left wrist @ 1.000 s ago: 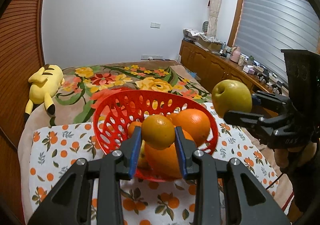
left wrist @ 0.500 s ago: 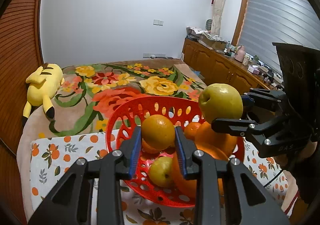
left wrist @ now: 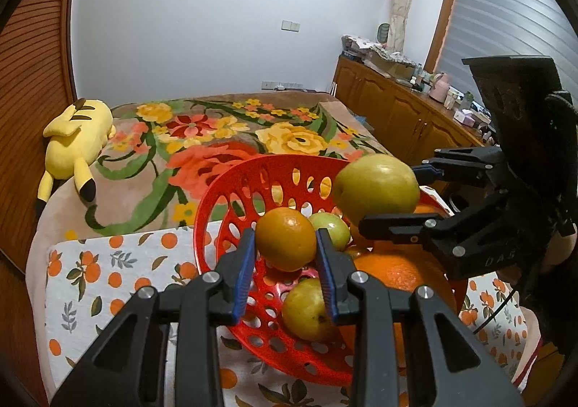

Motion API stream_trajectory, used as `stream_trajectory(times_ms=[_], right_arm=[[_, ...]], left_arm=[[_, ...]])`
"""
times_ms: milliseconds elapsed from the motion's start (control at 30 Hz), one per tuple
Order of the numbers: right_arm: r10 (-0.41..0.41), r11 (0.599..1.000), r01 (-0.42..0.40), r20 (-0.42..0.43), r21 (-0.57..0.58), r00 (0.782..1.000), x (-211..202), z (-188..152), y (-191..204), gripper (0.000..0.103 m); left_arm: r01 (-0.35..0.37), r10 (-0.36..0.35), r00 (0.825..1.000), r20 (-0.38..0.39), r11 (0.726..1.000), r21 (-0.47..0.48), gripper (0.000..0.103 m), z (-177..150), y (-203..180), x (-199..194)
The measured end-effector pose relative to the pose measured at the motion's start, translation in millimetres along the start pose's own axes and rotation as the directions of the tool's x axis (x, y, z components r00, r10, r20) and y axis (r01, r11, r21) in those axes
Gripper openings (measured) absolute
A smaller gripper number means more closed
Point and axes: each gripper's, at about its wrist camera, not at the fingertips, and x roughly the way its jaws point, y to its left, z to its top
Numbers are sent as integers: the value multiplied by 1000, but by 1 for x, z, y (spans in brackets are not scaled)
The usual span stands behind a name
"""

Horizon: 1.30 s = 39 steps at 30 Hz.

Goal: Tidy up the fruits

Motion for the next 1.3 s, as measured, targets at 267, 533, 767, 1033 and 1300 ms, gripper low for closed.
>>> stream_trajectory(times_ms=[267, 533, 767, 1033, 1300], right_arm=[[18, 1000, -19, 24, 15, 1000, -5, 8, -4, 67], [2, 999, -5, 66, 38, 998, -21, 3, -6, 67], [-9, 998, 3, 100, 58, 995, -34, -2, -6, 67], [-19, 997, 10, 121, 72, 992, -43, -13, 0, 67], [-36, 994, 19, 147, 111, 989, -64, -30, 3, 67]], left_arm=[[-8, 8, 1000, -22, 1000, -5, 31, -1, 4, 9], [-16, 16, 1000, -26, 1000, -1, 31, 1, 4, 14], [-25, 25, 999, -28, 1000, -3, 31, 2, 7, 14], [-43, 43, 999, -30, 999, -10, 42, 2, 7, 13], [-70, 70, 997, -26, 997, -11, 47, -3, -3, -3]])
